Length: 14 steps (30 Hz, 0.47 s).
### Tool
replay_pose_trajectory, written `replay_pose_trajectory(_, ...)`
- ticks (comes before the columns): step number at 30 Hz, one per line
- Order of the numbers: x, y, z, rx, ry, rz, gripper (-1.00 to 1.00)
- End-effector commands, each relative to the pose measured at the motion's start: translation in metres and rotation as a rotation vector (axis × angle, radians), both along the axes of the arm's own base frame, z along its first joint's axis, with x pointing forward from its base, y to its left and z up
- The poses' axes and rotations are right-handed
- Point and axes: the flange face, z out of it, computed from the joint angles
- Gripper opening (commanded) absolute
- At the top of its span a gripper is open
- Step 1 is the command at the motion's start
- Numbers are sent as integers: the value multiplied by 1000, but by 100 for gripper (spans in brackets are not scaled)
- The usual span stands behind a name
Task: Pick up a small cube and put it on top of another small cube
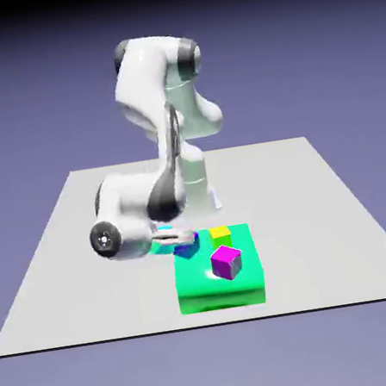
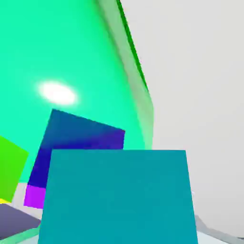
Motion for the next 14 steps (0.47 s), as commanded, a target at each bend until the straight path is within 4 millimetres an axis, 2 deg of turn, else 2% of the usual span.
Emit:
replay_pose_trajectory(1,2,19,9,-19,9,79,-100)
replay_pose_trajectory(3,1,53,23,-60,31,219,-100)
replay_pose_trajectory(4,-7,47,12,-70,70,225,-100)
replay_pose_trajectory(5,-7,47,12,-70,70,225,-100)
replay_pose_trajectory(11,-50,40,-32,-70,70,225,-100)
replay_pose_trajectory(12,-50,40,-32,-70,70,225,100)
replay_pose_trajectory(13,-50,40,-32,-70,70,225,100)
replay_pose_trajectory(14,-41,41,-24,-71,70,225,100)
